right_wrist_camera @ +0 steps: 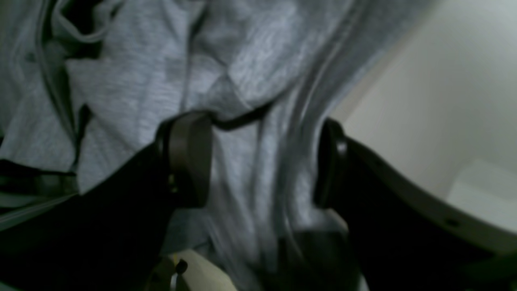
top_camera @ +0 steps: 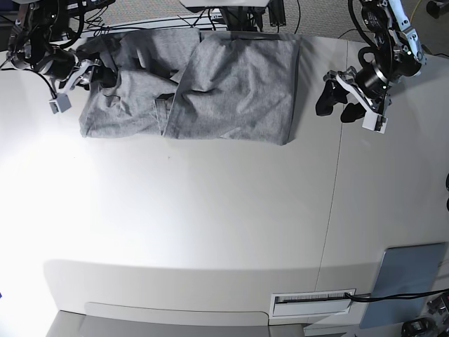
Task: Fold the T-shirt properly
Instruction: 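Grasp the collar end with the right gripper and flip it over the fold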
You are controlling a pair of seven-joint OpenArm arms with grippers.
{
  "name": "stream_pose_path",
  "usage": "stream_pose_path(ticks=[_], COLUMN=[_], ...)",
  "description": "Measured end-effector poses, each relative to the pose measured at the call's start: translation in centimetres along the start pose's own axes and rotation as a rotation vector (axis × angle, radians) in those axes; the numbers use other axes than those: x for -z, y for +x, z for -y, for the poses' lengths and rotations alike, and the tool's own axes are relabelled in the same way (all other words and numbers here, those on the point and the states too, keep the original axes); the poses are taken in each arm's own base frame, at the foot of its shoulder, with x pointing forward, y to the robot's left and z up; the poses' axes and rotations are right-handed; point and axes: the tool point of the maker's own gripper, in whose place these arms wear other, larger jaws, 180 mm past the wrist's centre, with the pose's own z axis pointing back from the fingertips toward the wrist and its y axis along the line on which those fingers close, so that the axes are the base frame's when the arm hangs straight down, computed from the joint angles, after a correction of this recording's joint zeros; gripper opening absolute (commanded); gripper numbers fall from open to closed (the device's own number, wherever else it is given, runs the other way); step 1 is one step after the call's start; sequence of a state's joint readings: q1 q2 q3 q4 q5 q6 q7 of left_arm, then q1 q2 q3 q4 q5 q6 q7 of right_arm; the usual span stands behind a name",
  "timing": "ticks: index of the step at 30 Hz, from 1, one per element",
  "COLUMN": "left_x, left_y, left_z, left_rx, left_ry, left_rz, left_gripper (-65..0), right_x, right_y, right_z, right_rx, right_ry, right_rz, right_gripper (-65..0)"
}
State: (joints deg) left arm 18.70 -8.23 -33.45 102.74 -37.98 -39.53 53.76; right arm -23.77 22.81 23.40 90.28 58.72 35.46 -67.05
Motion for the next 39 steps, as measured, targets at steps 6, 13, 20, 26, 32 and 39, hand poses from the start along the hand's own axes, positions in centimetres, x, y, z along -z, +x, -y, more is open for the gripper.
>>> stream_pose_path(ticks=[6, 13, 20, 26, 32, 39], left_x=[0.0, 0.0, -0.2, -0.2, -0.2, -0.4], left_y=[0.0, -0.2, -1.1, -1.0, -0.9, -1.6], left_z=[0.0, -0.2, -0.5, -0.5, -0.5, -0.7], left_rx=[0.000, 0.008, 0.017, 0.017, 0.017, -0.008], left_ry=[0.000, 0.012, 0.031, 0.032, 0.032, 0.045], left_rz=[-0.001, -0.013, -0.045, -0.034, -0.030, -0.044], left_gripper=[-24.0, -24.0, -24.0, -24.0, -24.0, -24.0], right_x=[1.4, 1.4, -0.8, -5.1, -4.6, -1.1], right_y=[-0.4, -0.9, 0.4, 3.6, 5.9, 6.3], right_z=[-1.4, -0.9, 2.2, 2.8, -6.2, -19.0], right_rx=[-0.009, -0.008, 0.007, -0.078, -0.250, -0.398], right_ry=[0.051, 0.027, -0.099, -0.208, -0.044, 0.158], right_rz=[-0.021, -0.039, 0.032, 0.088, 0.145, 0.223], right_gripper=[-40.7, -64.7, -65.0, -65.0, -65.0, -65.0])
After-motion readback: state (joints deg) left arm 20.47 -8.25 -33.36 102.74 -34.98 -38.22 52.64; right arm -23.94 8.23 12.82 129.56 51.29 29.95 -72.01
